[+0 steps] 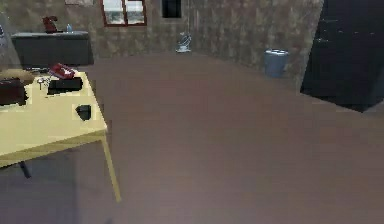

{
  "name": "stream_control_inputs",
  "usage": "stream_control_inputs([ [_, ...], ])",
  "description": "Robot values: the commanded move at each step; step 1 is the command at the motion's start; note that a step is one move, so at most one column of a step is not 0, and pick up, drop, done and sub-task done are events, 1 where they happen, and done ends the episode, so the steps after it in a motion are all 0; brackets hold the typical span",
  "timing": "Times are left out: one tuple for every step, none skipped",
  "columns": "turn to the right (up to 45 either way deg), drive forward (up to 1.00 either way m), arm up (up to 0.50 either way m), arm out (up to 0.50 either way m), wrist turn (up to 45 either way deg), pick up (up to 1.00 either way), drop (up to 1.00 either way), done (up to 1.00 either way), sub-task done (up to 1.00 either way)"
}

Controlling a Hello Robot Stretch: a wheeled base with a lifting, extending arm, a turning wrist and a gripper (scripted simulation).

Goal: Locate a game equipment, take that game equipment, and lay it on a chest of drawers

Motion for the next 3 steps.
stream_control_inputs([
  [0.0,1.0,0.0,0.0,0.0,0.0,0.0,0.0,0.0],
  [-6.0,0.0,0.0,0.0,0.0,0.0,0.0,0.0,0.0],
  [0.0,0.3,0.0,0.0,0.0,0.0,0.0,0.0,0.0],
])
